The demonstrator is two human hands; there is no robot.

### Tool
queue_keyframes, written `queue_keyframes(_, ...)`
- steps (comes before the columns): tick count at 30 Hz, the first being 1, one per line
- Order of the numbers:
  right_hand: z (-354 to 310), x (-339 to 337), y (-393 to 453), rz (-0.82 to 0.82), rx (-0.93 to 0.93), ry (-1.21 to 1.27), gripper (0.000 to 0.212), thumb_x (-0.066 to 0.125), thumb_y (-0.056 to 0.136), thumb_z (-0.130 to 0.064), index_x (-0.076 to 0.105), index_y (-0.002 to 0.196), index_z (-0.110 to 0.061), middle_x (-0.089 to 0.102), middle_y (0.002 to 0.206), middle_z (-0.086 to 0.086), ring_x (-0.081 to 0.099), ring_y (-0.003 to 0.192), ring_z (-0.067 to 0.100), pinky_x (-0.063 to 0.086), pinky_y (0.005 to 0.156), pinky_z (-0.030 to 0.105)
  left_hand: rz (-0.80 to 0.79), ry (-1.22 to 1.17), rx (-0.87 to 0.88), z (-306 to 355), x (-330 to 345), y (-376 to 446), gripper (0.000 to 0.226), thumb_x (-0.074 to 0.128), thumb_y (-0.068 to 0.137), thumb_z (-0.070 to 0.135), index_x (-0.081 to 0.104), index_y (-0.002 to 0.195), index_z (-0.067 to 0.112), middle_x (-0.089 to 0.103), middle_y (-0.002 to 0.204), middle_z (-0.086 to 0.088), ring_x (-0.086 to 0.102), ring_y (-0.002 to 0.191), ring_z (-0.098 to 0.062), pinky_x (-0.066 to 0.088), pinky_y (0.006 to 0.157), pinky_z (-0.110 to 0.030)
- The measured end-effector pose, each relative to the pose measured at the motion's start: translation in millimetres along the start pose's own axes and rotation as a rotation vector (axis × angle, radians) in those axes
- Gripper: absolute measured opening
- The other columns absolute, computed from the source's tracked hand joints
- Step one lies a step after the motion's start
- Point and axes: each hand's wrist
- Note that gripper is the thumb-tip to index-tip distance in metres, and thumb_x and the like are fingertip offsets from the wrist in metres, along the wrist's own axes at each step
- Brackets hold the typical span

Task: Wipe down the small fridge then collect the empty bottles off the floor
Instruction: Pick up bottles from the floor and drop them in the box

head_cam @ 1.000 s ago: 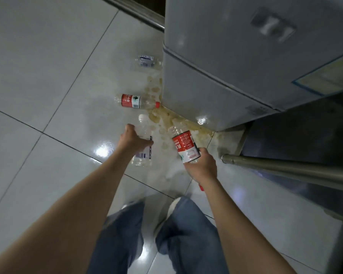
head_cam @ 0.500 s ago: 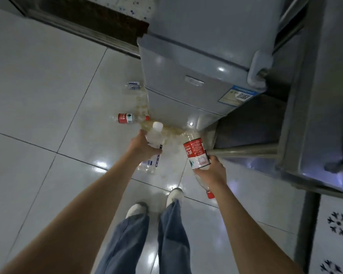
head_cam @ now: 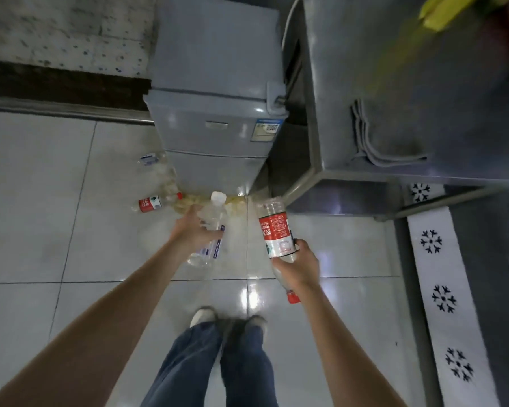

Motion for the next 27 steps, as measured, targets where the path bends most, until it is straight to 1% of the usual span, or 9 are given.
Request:
queue_keyframes(2,7.5,-14.0,-15.4,0.029,0.001,0.0,0.048,0.072,0.07,-0.036,0.054,0.113,-0.026,0.065,0.101,-0.003,0.061,0.091,0.017,0.049,0.077,0.03,0.002,0.025,0.036,6.2,6.1,-16.8,0.083,0.083,0.064,0.026,0.039,0.135,0.026,0.062,0.104,-0.003,0.062,0.094,-0.022,0.051,0.076,-0.031)
queue_keyframes(5,20.7,-35.9,-38.6,0.065,-0.002,0.031,0.046,0.071,0.071,-0.036,0.053,0.112,-0.026,0.064,0.1,-0.004,0.06,0.086,0.014,0.044,0.069,0.026,0.012,0.059,0.084,15.3,17.3,-44.2,0.077,0.083,0.066,0.024,0.043,0.132,0.02,0.061,0.102,-0.001,0.058,0.084,-0.016,0.043,0.067,-0.022)
queue_keyframes(7,32.0,-47.8,-55.0,0.089,-0.007,0.058,0.045,0.071,0.071,-0.037,0.053,0.111,-0.027,0.063,0.098,-0.006,0.06,0.084,0.013,0.042,0.066,0.025,0.02,0.077,0.131,19.8,26.0,-62.2,0.074,0.082,0.067,0.025,0.045,0.131,0.019,0.058,0.101,0.001,0.057,0.082,-0.015,0.04,0.064,-0.021)
queue_keyframes(12,70.7,-72.6,-96.2,0.116,-0.041,0.1,0.044,0.072,0.069,-0.036,0.053,0.109,-0.028,0.064,0.094,-0.007,0.061,0.08,0.01,0.045,0.065,0.024,0.034,0.125,0.187,25.8,51.6,-110.4,0.053,0.08,0.068,0.03,0.05,0.11,0.016,0.057,0.092,0.001,0.06,0.083,-0.023,0.045,0.069,-0.028)
queue_keyframes(15,97.9,-91.6,-123.9,0.125,-0.054,0.122,0.04,0.073,0.07,-0.034,0.052,0.104,-0.029,0.064,0.088,-0.01,0.057,0.071,0.001,0.038,0.055,0.015,0.015,0.084,0.196,30.0,69.7,-142.1,0.067,0.083,0.064,0.032,0.047,0.116,0.013,0.06,0.102,-0.002,0.061,0.09,-0.023,0.054,0.072,-0.035)
queue_keyframes(19,127.5,-115.2,-154.6,0.169,-0.045,0.135,0.046,0.074,0.069,-0.039,0.055,0.109,-0.025,0.065,0.093,-0.007,0.061,0.082,0.011,0.042,0.062,0.023,0.01,0.019,0.218,35.6,92.7,-185.5,0.072,0.084,0.062,0.027,0.044,0.121,0.016,0.061,0.107,0.0,0.062,0.094,-0.021,0.057,0.078,-0.04)
queue_keyframes(22,143.4,-129.9,-176.5,0.215,-0.037,0.185,0.046,0.075,0.069,-0.037,0.056,0.109,-0.024,0.064,0.091,-0.007,0.061,0.083,0.013,0.044,0.065,0.025,-0.021,0.015,0.263,39.1,104.2,-214.0,0.075,0.084,0.064,0.025,0.042,0.126,0.018,0.058,0.108,0.0,0.06,0.095,-0.019,0.055,0.075,-0.035)
queue_keyframes(24,152.8,-137.2,-191.1,0.258,-0.02,0.217,0.047,0.075,0.068,-0.039,0.056,0.108,-0.025,0.065,0.093,-0.006,0.062,0.084,0.014,0.048,0.07,0.027,-0.046,0.047,0.307,41.4,110.0,-227.7,0.074,0.084,0.065,0.024,0.043,0.126,0.018,0.058,0.108,0.0,0.058,0.092,-0.017,0.048,0.071,-0.028)
queue_keyframes(27,163.9,-143.2,-213.7,0.31,0.024,0.262,0.043,0.075,0.067,-0.04,0.054,0.103,-0.027,0.064,0.09,-0.006,0.062,0.081,0.013,0.051,0.071,0.029,-0.098,0.094,0.379,48.7,115.2,-247.1,0.066,0.082,0.068,0.022,0.044,0.121,0.016,0.059,0.106,-0.001,0.059,0.092,-0.019,0.045,0.075,-0.027)
Point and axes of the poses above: each hand's wrist, its own y-axis towards the middle knuckle, its own x-axis out of the palm, z = x × y
